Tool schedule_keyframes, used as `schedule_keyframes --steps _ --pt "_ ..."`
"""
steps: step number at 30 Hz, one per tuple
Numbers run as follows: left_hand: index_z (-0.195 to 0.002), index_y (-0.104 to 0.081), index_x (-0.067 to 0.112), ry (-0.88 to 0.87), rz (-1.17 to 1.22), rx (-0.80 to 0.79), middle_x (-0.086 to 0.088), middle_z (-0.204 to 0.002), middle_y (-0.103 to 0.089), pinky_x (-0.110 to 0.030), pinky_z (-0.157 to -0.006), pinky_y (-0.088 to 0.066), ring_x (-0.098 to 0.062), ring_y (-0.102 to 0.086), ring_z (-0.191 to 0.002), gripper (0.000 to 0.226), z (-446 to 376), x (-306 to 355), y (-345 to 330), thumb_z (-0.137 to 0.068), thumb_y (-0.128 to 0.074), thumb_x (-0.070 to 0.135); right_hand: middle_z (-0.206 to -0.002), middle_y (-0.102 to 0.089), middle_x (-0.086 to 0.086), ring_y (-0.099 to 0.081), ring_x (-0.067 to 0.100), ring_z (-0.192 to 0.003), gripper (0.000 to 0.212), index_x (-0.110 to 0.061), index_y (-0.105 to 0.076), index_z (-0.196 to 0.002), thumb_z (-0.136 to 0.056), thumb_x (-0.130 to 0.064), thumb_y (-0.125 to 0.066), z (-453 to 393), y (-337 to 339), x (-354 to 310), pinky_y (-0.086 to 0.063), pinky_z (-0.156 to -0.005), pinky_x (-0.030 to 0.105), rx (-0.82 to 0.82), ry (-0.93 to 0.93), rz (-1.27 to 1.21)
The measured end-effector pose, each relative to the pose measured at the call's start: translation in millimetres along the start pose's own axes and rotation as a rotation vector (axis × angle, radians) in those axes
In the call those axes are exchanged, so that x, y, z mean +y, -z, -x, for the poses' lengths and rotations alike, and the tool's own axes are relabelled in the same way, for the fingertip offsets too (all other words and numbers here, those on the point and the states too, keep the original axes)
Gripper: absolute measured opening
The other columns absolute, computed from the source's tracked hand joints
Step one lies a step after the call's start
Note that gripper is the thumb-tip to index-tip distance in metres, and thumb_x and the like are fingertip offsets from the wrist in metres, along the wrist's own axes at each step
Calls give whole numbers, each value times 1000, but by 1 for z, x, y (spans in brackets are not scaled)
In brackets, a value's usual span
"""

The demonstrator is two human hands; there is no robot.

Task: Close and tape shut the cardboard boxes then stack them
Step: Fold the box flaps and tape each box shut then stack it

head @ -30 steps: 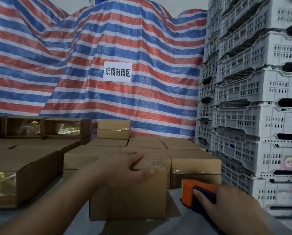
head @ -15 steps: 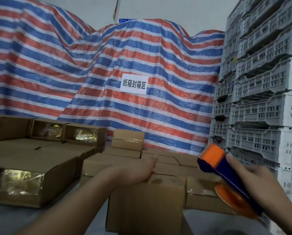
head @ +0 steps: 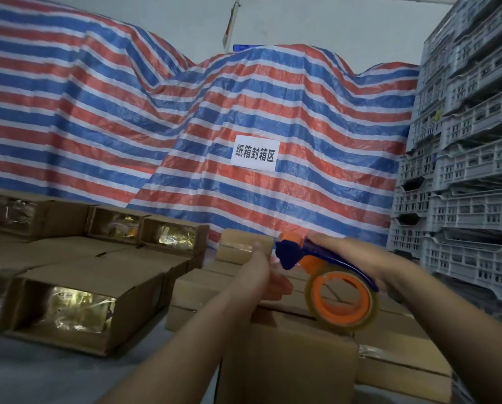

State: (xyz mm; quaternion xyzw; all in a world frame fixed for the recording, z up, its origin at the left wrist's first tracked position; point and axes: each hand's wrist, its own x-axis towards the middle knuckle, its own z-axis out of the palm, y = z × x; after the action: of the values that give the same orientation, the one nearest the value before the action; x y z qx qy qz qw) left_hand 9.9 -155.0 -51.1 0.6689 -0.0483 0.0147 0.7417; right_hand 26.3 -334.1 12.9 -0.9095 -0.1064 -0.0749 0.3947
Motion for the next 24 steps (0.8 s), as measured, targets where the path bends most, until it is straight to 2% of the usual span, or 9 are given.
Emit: schedule_keyframes --steps 1,4,6,7,10,14,19,21,24 --pt "-101 -67 -2 3 26 4 -15 -84 -74 -30 -84 -51 -21 -68 -86 71 0 2 0 -107 -16 46 -78 -77 3 -71 12 -60 63 -18 -74 -95 -81 -76 -56 -2 -1 -2 -52 -56 21 -13 4 37" --pt "-123 -57 -5 31 114 2 -17 -83 -69 -24 -60 -52 -22 -64 -69 39 4 8 3 -107 -38 25 -78 -77 1 -72 12 -63 65 -20 -74 -91 -80 -81 -53 -7 -5 -5 -49 -65 24 -5 22 135" --pt "-120 -59 -1 35 115 13 -19 -98 -71 -20 -50 -52 -23 -67 -74 28 5 6 7 -102 -47 17 -79 -77 2 -72 13 -62 64 -19 -74 -92 -81 -79 -54 -10 -5 -4 -49 -68 26 -10 29 126" --pt "-116 -61 2 16 116 19 -17 -101 -73 -20 -55 -54 -23 -71 -81 25 5 3 9 -101 -49 18 -79 -77 3 -71 13 -62 63 -18 -73 -92 -82 -78 -55 -11 -5 -3 -50 -67 27 -23 33 103" --pt "-110 -63 9 -39 121 23 -7 -91 -77 -33 -93 -47 -17 -74 -86 24 3 -8 14 -101 -48 25 -78 -77 5 -69 13 -61 61 -18 -73 -90 -81 -76 -57 -12 -4 0 -50 -66 27 -29 41 77" --pt "-95 -68 11 -40 101 40 -4 -86 -77 -42 -107 -39 -13 -74 -82 20 0 -9 15 -98 -54 25 -81 -78 5 -72 14 -63 62 -16 -73 -97 -83 -74 -57 -13 -3 2 -51 -61 23 -12 24 32" --pt "-90 -67 13 -45 92 61 -4 -88 -77 -40 -102 -41 -11 -71 -83 16 1 -11 14 -98 -55 19 -83 -78 7 -71 15 -62 64 -13 -73 -101 -82 -72 -58 -14 -5 1 -52 -65 27 -46 14 8" --pt "-85 -66 12 -50 107 85 -7 -91 -77 -32 -88 -44 -10 -70 -81 17 2 -12 15 -97 -54 14 -81 -78 7 -71 14 -60 60 -11 -71 -103 -85 -67 -59 -13 -5 0 -53 -56 21 -57 7 -31" --pt "-81 -65 13 -91 90 147 -5 -83 -74 -32 -84 -43 -14 -67 -84 16 3 -16 16 -93 -55 8 -76 -76 6 -69 12 -55 57 -10 -70 -99 -88 -64 -58 -12 -5 -4 -50 -50 16 -90 2 -36"
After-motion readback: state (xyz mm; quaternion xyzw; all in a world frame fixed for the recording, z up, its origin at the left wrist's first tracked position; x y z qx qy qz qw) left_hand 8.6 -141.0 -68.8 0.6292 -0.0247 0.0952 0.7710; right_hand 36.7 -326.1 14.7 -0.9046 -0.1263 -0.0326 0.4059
